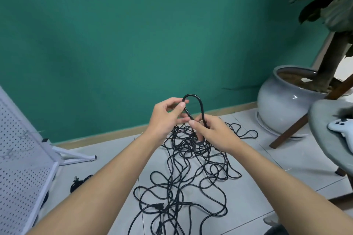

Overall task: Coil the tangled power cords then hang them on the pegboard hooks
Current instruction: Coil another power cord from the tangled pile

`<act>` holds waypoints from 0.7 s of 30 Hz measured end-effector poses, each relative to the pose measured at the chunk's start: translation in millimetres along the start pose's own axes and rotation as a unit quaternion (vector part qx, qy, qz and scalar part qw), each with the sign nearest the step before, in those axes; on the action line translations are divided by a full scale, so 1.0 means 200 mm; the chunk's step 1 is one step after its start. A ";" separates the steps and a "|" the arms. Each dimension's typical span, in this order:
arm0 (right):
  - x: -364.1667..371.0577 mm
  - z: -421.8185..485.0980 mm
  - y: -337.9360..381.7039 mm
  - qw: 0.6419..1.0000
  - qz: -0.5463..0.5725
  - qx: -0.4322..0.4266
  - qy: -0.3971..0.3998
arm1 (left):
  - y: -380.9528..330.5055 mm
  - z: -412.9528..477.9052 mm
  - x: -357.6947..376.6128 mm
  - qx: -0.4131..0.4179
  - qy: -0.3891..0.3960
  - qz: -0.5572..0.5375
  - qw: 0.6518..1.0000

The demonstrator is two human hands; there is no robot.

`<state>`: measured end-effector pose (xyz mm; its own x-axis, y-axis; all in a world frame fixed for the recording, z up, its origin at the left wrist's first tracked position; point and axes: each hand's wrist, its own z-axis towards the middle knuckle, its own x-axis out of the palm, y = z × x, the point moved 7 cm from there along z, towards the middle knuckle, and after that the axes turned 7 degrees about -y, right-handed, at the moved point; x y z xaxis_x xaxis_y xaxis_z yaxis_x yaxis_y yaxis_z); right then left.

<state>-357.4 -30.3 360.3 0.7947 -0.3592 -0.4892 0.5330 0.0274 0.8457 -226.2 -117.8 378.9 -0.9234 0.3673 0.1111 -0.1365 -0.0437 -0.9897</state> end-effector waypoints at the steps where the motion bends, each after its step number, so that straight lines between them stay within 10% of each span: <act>1: 0.01 0.00 0.00 1.000 -0.012 -0.001 0.005 | 0.01 0.00 0.00 -0.006 -0.002 -0.005 1.000; 9: 0.03 0.05 -0.01 0.992 0.119 0.052 -0.004 | 0.17 0.04 0.04 -0.040 0.104 0.092 0.989; 14: -0.04 0.11 -0.08 0.973 0.208 0.089 -0.040 | 0.41 -0.03 0.08 0.088 0.279 0.438 0.850; 21: -0.05 0.15 -0.09 0.918 0.371 0.135 -0.038 | 0.60 0.05 -0.01 0.097 0.261 0.502 0.819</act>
<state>-384.5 -55.7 356.3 0.8821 -0.3988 0.2508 -0.2472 0.0615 0.9670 -244.4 -133.3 261.0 -0.3331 0.4002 -0.8537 0.4970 -0.6949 -0.5197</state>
